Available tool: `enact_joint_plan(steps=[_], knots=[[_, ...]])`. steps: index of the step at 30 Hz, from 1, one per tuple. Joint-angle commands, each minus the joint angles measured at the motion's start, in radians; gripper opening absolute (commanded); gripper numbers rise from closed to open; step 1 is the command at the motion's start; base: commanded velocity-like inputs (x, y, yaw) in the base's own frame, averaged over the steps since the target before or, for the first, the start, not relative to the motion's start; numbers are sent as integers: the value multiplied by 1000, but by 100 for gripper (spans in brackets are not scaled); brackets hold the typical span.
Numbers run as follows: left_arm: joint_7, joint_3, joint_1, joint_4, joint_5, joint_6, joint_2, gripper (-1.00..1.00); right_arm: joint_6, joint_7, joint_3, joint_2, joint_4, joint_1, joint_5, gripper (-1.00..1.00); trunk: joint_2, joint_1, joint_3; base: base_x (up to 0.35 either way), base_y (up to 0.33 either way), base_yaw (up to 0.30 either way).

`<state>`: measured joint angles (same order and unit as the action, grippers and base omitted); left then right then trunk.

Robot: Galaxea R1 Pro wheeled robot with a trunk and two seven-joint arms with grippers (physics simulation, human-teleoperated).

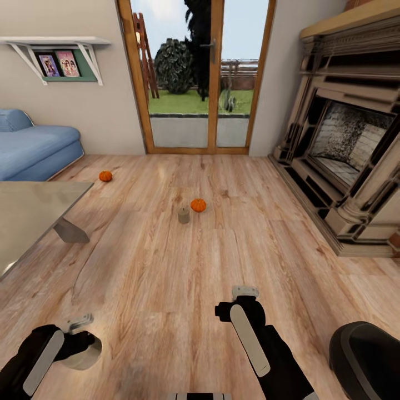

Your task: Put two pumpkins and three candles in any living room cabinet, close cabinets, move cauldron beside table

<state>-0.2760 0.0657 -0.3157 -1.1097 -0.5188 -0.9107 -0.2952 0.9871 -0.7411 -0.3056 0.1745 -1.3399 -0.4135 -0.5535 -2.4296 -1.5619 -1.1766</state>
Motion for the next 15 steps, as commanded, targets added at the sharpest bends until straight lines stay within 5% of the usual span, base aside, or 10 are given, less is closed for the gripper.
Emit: enact_joint_plan(steps=[1, 4, 7, 15], knots=[[-9, 0, -1, -1, -8, -3, 13, -100, 2, -10, -1, 0, -1, -1, -9, 100, 0, 0, -1, 0, 0, 159], [-11, -1, -1, -1, -6, 4, 59, -100, 2, -9, -1, 0, -1, -1, -9, 100, 0, 0, -1, 0, 0, 231], [-15, -8, -1, -2, 6, 13, 147, -100, 3, -9, 0, 0, -1, -1, -10, 100, 0, 0, -1, 0, 0, 277], [-18, -11, 0, -2, 7, 69, 171, -100, 6, -9, -1, 0, -1, -1, -10, 100, 0, 0, -1, 142, 0, 287]])
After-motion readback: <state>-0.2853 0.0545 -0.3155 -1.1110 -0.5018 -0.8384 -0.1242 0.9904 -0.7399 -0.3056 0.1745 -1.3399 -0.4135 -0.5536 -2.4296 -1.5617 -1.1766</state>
